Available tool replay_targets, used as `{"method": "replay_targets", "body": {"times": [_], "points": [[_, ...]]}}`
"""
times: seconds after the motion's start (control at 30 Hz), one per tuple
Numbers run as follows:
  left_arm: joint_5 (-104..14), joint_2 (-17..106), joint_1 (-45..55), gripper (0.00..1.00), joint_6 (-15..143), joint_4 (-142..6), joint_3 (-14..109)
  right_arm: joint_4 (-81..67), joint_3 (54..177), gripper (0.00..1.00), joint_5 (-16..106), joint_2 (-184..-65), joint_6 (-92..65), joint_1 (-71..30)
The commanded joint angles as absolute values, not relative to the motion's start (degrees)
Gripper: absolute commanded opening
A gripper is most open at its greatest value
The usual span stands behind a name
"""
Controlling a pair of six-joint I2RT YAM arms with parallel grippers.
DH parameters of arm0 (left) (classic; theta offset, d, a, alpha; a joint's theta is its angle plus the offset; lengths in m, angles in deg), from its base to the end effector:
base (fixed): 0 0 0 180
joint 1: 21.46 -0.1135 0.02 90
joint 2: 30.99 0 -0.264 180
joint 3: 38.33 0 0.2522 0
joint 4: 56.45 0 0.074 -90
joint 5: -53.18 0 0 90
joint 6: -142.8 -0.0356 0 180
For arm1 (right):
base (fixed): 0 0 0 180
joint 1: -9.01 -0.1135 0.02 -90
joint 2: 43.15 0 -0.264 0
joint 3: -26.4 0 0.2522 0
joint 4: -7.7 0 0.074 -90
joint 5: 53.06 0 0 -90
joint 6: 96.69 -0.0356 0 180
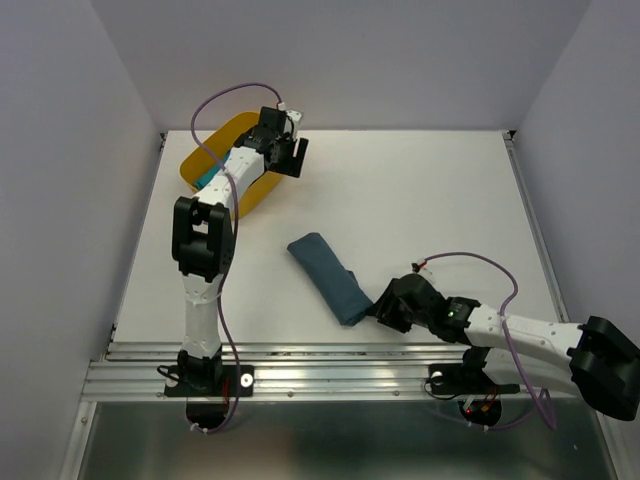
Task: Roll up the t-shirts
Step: Move the bin to the center of the board.
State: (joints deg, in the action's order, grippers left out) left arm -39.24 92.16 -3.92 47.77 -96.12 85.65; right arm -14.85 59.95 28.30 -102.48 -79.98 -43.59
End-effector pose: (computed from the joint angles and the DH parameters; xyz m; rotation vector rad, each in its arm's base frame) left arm 0.4781 -0.1527 0.2695 0.4632 2.2050 -0.1648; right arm 0.1166 0.1437 0.1493 0.5346 2.5170 0.7833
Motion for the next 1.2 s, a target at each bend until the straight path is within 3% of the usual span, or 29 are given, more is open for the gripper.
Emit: {"method": "replay_targets", "body": {"times": [0.0, 0.7, 1.17], "points": [[-42.4, 91.9, -1.4, 0.81, 47.1, -99.2, 88.8, -15.5, 60.7, 0.5, 26.3, -101.0, -80.1, -44.1], [-44.5, 91.3, 5.0, 0.82, 47.3, -99.8, 86.9, -16.6, 61.7, 0.52, 26.2, -100.5, -79.1, -44.1], [-39.2, 100.8, 5.4, 0.86, 51.8, -96.7, 101.1, -18.2, 62.4, 0.52, 26.1, -100.2, -78.8, -44.1]]}}
